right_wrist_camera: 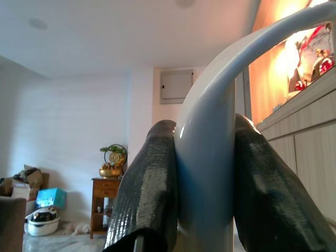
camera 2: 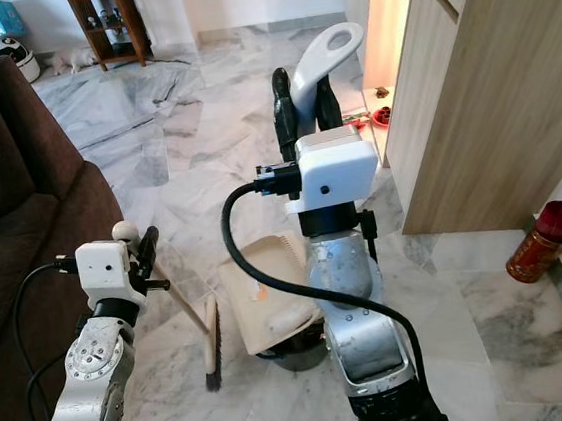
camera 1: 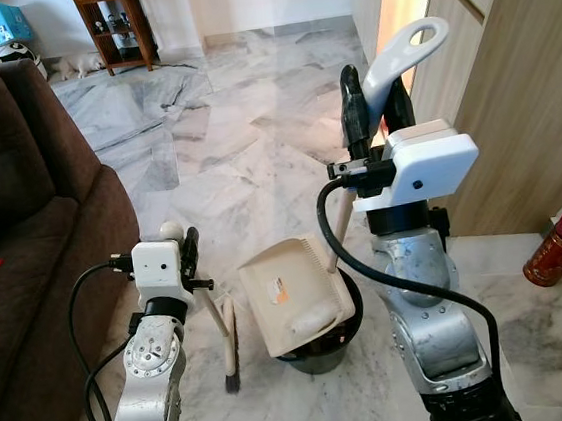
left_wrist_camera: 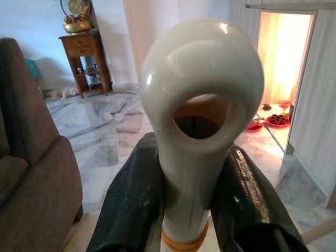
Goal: Sweep floor
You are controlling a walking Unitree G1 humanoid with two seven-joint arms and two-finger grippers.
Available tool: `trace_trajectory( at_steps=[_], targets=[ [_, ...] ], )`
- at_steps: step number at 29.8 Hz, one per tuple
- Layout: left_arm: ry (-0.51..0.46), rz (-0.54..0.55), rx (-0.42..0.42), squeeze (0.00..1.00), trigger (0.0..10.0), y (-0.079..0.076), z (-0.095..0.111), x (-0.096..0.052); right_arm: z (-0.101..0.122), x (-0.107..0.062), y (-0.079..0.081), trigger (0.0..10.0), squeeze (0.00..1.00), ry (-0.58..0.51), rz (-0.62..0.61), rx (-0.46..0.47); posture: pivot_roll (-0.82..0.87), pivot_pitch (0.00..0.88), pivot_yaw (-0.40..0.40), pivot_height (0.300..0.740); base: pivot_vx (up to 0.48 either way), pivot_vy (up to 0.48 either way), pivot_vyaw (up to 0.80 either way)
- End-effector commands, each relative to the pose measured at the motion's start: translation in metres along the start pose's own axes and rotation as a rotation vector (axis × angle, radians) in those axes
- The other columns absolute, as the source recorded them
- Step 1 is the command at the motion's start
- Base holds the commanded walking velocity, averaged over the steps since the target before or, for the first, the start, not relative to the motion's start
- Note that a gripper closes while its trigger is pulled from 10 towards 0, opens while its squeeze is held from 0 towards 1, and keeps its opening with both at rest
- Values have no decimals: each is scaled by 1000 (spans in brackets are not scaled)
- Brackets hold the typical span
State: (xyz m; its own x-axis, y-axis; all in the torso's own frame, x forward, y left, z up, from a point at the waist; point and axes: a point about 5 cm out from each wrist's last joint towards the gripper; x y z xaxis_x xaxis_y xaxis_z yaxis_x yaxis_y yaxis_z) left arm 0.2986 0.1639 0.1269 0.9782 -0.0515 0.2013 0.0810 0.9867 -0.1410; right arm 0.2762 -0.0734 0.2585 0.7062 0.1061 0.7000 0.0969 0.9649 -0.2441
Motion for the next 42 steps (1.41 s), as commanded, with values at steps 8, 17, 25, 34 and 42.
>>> trace_trajectory(
  at_steps=[8, 17, 25, 34, 42],
  targets=[
    [-56, -31, 36, 0, 10000, -2, 11, 1, 26, 4, 0, 10000, 0, -167, -13, -101, 27, 59, 71, 740, 0, 0, 0],
    [-59, -31, 35, 0, 10000, -1, 11, 2, 27, 3, -2, 10000, 0, -177, -50, -152, 31, 66, 71, 740, 0, 0, 0],
    [-64, -28, 34, 0, 10000, -2, 12, 2, 30, 2, -6, 10000, 0, -206, -88, -240, 33, 75, 71, 740, 0, 0, 0],
    [-66, -23, 33, 0, 10000, -1, 13, 2, 36, -3, 9, 10000, 0, -249, 13, -188, 32, 80, 69, 740, 0, 0, 0],
    [-69, -24, 33, 0, 10000, -1, 13, 3, 46, -10, 26, 10000, 0, -327, 74, -214, 37, 83, 71, 740, 0, 0, 0]
  ],
)
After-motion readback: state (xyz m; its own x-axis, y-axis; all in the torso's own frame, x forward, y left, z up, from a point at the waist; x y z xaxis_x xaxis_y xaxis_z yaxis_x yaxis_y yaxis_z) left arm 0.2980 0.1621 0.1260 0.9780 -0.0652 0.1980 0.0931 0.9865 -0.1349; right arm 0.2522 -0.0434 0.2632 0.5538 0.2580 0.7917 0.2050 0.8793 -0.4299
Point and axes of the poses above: a point about 5 cm out from each wrist's last joint towards the gripper, its own x axis pointing out of the wrist towards the gripper, its own z axis along the axis of the wrist's last joint, y = z × x, and after that the axes turned 13 degrees about -x, right-handed
